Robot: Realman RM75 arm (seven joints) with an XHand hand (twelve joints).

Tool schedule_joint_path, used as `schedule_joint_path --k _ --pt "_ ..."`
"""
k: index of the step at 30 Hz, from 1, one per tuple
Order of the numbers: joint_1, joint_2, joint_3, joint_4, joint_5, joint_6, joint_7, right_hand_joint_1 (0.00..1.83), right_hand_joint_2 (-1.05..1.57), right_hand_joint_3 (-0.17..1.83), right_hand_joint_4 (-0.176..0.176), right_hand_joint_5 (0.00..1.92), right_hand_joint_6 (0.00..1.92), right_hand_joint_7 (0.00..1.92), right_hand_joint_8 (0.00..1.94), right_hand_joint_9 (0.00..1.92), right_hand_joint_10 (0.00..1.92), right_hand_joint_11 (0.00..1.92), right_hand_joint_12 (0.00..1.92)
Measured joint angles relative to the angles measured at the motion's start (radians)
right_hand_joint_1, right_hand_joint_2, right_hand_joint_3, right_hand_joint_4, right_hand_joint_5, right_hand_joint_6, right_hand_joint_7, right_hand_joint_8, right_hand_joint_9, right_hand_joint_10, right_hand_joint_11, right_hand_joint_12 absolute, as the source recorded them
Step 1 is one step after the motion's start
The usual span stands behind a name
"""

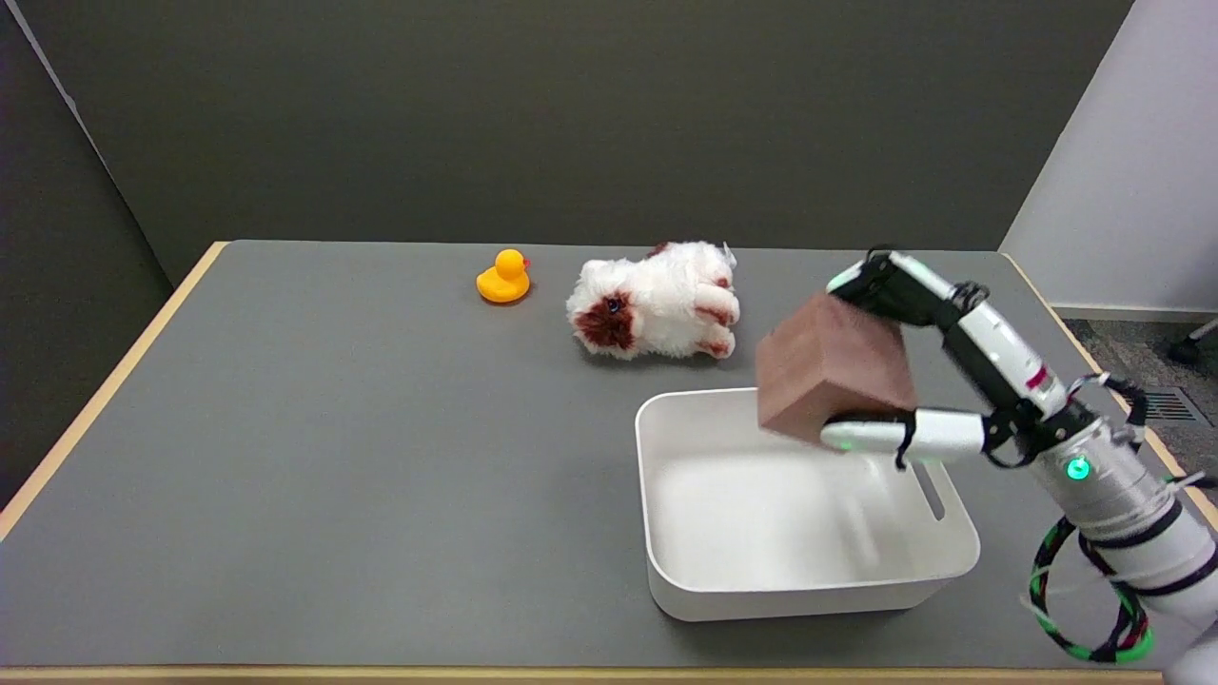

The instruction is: Place wooden cube into white box.

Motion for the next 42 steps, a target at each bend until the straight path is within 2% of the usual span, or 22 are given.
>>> schedule_joint_path --k 11,18,24,42 --pt "-0.023 -0.001 -0.134 -0.038 -0.003 0.047 -0.037 1.2 1.14 0.24 -0.156 0.59 1.47 0.89 1.37 0.83 1.29 0.71 1.65" --pt "0.024 -0.008 -0.241 -0.108 0.022 0.082 -0.071 1.2 1.16 0.21 -0.176 0.58 1.46 0.88 1.38 0.83 1.3 0.71 1.66" --pt "0.077 -0.013 -0.307 -0.169 0.039 0.096 -0.088 1.2 1.18 0.16 -0.176 0.56 1.46 0.88 1.39 0.83 1.31 0.74 1.72" --pt "0.192 -0.008 -0.353 -0.254 0.068 -0.006 -0.107 1.2 1.17 0.17 -0.176 0.57 1.45 0.88 1.39 0.84 1.33 0.75 1.75"
